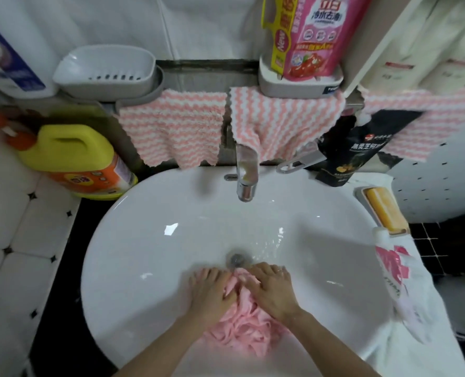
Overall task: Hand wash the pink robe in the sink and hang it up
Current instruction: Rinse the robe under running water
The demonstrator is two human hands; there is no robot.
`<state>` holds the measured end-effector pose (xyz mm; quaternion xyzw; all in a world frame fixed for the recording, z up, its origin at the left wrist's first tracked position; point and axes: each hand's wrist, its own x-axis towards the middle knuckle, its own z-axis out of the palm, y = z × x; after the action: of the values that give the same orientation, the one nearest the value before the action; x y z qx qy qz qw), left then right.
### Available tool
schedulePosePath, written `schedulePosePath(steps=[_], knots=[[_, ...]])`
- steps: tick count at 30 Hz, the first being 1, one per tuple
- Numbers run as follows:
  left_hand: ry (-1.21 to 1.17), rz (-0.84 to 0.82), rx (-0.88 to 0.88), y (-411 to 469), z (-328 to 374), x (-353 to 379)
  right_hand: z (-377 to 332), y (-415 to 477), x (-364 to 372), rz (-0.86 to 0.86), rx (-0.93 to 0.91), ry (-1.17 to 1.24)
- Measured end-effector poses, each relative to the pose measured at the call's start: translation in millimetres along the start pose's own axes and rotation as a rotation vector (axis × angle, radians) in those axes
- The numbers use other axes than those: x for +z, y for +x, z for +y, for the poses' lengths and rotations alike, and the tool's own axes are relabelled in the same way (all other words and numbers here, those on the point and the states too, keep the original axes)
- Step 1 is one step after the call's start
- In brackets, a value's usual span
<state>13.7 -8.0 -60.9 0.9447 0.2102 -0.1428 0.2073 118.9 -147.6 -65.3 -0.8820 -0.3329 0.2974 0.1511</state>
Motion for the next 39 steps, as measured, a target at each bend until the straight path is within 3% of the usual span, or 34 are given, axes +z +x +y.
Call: schedulePosePath(steps=[1,6,14,24,39], knots=[[-0.005,0.032,0.031,-5.9,-0.5,-1.9,2.7,-4.7,0.2,-0.024,-0.028,-0.006],[0.005,-0.268,0.075,-23.9,4.9,-13.1,13.0,-22.5,-5.3,-0.159,-0.167,-0.023],[0.078,-0.278,0.079,-37.6,11.7,-20.2,14.4,-33.7,7.0,-0.155,-0.184,-0.017],[-0.047,-0.387,-0.051,-36.0,7.9,-30.4,-9.5,-31.7,-28.0,-0.324,0.029,-0.070],[-0.023,-0.359,-0.044,-33.8,6.8,-19.5,-15.2,-46.2,-36.0,-0.324,0.015,-0.053]])
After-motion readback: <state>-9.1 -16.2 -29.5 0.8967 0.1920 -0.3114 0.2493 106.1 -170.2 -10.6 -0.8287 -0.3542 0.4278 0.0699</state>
